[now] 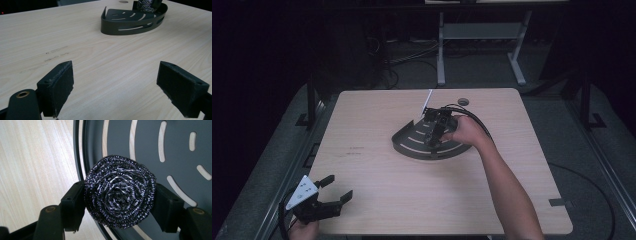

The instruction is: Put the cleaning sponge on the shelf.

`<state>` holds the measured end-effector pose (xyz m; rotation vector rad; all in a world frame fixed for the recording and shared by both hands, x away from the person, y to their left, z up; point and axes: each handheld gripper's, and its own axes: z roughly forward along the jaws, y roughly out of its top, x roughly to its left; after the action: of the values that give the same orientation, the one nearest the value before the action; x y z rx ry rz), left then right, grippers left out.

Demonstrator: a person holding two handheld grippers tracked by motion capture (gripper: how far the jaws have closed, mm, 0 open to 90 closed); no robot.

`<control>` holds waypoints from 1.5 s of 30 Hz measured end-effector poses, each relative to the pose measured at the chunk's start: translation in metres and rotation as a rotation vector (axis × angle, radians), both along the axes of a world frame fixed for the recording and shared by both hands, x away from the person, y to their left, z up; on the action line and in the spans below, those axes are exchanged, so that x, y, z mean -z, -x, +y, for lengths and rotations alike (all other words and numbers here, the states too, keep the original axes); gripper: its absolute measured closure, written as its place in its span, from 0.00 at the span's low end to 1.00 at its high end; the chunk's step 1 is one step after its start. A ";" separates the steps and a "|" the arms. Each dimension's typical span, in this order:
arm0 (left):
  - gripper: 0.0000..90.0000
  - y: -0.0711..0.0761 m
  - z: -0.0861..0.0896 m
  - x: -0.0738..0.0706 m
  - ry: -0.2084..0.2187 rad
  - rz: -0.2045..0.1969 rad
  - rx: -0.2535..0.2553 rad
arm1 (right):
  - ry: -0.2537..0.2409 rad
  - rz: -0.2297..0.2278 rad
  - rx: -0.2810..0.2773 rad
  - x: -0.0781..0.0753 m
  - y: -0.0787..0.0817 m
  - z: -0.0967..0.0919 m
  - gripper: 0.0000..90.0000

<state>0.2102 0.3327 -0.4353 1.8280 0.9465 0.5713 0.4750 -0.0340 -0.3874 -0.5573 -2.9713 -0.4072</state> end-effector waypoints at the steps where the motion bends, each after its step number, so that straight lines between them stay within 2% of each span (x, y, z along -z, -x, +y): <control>1: 0.15 0.000 0.000 0.000 -0.002 0.001 0.001 | -0.001 0.000 0.002 0.001 -0.001 0.000 0.37; 9: 0.15 0.000 0.000 0.000 -0.002 0.002 0.001 | -0.009 0.008 0.027 0.006 -0.006 0.001 0.37; 24: 0.15 0.000 0.001 0.000 -0.001 0.002 -0.002 | 0.008 0.026 0.067 0.020 -0.015 0.003 0.37; 34: 0.15 0.000 0.001 0.000 -0.005 0.002 -0.002 | 0.019 0.016 0.086 0.027 -0.019 0.005 0.37; 45: 0.15 0.000 0.002 0.000 -0.004 0.002 -0.002 | 0.022 0.040 0.107 0.036 -0.025 0.004 0.37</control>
<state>0.2101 0.3344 -0.4353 1.8321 0.9490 0.5732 0.5001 -0.0301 -0.4236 -0.7210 -2.9197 -0.3685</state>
